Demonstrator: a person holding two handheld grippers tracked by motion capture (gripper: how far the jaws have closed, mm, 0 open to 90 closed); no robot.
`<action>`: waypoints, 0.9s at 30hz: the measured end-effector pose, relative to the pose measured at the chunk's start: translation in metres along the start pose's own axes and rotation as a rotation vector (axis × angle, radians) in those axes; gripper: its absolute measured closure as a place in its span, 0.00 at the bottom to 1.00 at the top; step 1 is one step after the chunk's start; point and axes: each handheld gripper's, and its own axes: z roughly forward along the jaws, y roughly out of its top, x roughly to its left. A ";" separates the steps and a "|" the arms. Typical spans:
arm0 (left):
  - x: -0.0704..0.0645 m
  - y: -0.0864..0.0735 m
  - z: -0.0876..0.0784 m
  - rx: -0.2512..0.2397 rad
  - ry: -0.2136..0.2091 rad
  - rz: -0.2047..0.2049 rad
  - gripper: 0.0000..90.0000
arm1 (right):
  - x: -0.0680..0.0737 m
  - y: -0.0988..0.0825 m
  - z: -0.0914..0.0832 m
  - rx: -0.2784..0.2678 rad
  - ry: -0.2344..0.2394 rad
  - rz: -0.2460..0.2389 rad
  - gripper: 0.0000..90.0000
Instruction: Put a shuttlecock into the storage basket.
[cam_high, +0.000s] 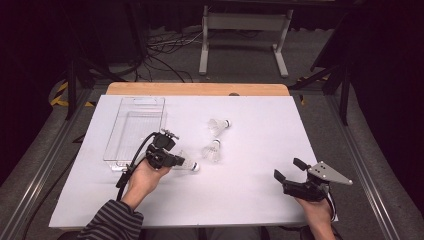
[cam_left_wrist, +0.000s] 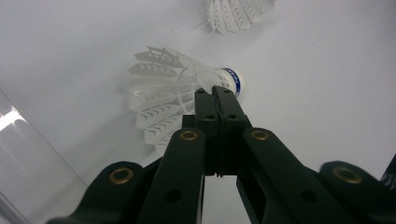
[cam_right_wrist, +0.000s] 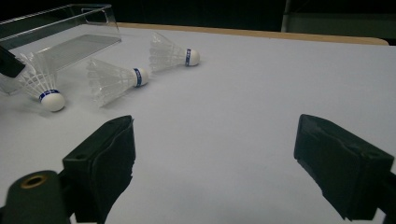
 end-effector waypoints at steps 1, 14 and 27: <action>0.000 0.000 0.000 0.000 -0.005 0.002 1.00 | 0.000 0.000 0.000 0.000 0.000 0.000 0.15; -0.002 -0.002 -0.009 -0.026 -0.013 0.013 1.00 | 0.000 0.000 0.001 0.001 0.001 0.003 0.15; -0.006 -0.002 -0.019 -0.053 -0.019 0.031 1.00 | 0.000 0.000 0.001 0.002 0.001 -0.001 0.15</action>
